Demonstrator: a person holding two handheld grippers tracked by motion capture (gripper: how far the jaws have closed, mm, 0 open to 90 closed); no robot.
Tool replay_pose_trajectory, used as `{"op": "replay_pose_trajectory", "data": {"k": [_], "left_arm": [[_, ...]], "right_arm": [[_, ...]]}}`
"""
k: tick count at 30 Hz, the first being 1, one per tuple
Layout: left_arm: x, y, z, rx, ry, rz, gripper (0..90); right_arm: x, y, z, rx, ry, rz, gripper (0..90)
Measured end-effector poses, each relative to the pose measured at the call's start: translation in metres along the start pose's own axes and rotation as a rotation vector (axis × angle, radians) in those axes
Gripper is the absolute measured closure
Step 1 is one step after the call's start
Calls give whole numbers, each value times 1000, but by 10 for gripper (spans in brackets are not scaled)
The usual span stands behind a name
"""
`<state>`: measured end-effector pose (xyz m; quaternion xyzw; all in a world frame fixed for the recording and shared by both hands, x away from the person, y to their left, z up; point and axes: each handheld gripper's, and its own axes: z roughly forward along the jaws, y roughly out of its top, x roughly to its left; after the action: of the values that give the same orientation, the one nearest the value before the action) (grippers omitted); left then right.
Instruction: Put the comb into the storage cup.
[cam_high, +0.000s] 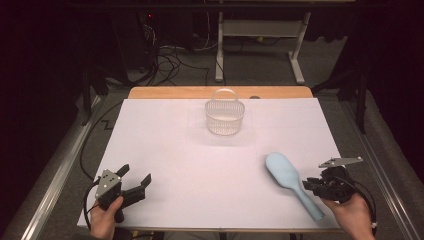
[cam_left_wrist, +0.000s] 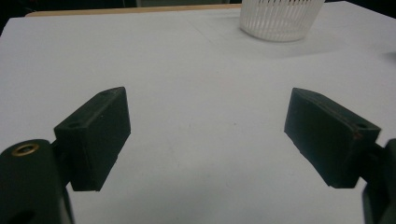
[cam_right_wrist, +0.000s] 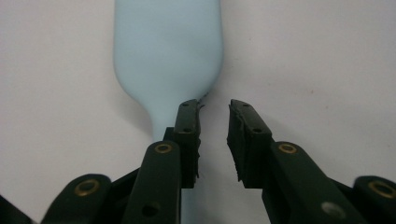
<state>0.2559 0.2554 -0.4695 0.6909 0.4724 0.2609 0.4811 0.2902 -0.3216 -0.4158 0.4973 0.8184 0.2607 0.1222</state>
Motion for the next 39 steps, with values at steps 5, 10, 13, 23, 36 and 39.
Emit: {"op": "replay_pose_trajectory", "data": {"k": [5,10,13,23,36,39], "left_arm": [[0,0,0,0,-1,2,155],[0,0,0,0,-1,2,155],[0,0,0,-1,0,2,155],[0,0,0,-1,-1,5,155],[0,0,-1,-2,0,4,155],[0,0,-1,-1,0,4,155]], "right_arm": [[6,1,-5,-10,19,-11,686],[15,3,-4,3,37,-36,652],[18,5,-2,9,43,-47,637],[25,8,8,63,36,-60,562],[28,8,21,124,-1,-73,517],[29,8,24,132,1,-69,517]]}}
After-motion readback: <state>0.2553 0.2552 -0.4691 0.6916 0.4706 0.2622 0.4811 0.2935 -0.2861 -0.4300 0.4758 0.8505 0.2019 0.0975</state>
